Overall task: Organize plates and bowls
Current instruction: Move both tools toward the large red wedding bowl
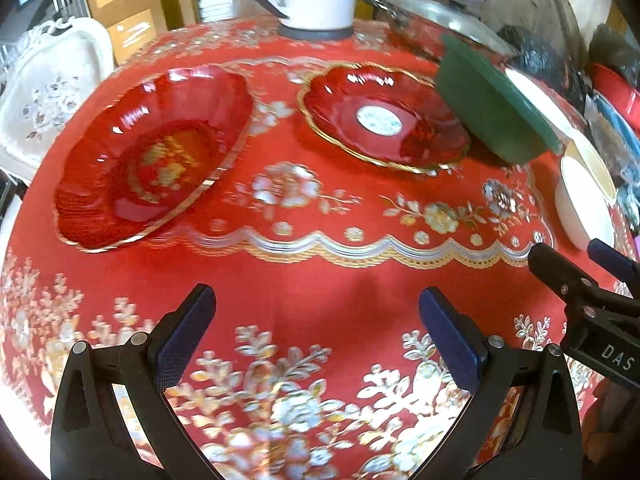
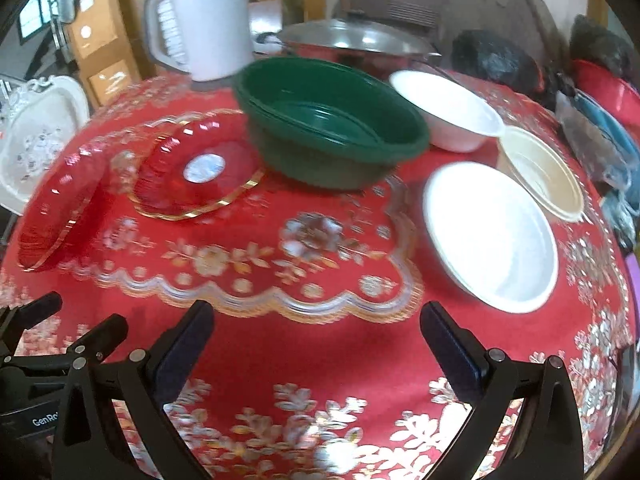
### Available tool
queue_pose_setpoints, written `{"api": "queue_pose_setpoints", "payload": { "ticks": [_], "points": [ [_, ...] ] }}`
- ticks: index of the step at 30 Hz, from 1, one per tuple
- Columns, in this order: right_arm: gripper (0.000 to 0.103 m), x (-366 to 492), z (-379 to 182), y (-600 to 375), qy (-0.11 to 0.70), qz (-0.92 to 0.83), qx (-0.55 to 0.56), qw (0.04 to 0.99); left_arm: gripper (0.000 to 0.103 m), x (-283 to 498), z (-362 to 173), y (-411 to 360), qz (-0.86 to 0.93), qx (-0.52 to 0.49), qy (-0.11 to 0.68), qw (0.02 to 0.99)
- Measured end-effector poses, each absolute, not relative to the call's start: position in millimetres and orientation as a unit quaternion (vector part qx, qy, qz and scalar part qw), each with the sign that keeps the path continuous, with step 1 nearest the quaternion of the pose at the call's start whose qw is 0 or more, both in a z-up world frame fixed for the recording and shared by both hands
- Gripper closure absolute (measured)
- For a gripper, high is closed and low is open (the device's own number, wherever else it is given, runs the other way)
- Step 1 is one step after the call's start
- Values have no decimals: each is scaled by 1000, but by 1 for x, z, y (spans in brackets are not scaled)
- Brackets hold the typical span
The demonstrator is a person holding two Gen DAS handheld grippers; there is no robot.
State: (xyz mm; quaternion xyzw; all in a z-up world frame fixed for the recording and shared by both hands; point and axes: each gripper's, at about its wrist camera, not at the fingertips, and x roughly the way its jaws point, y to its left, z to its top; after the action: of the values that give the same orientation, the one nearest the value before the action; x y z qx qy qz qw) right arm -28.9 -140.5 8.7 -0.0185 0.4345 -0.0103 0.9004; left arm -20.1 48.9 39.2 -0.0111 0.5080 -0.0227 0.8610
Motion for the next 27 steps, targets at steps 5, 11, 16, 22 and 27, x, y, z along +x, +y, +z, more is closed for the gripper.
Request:
{"api": "queue_pose_setpoints", "payload": {
  "ticks": [5,11,16,22,27],
  "points": [
    [0,-23,17,-128,433,8,-33,901,1,-21,51,66,0,-20,504,863],
    [0,-11,21,-111,438,32,-36,897,1,-20,59,84,25,-25,498,866],
    [0,-5,24,-94,442,56,-47,894,1,-14,62,103,41,-32,497,866],
    [0,2,25,-78,444,77,-52,891,1,-12,64,121,58,-42,497,865],
    [0,8,24,-65,448,88,-60,888,1,-10,65,133,68,-48,497,864]
  ]
}}
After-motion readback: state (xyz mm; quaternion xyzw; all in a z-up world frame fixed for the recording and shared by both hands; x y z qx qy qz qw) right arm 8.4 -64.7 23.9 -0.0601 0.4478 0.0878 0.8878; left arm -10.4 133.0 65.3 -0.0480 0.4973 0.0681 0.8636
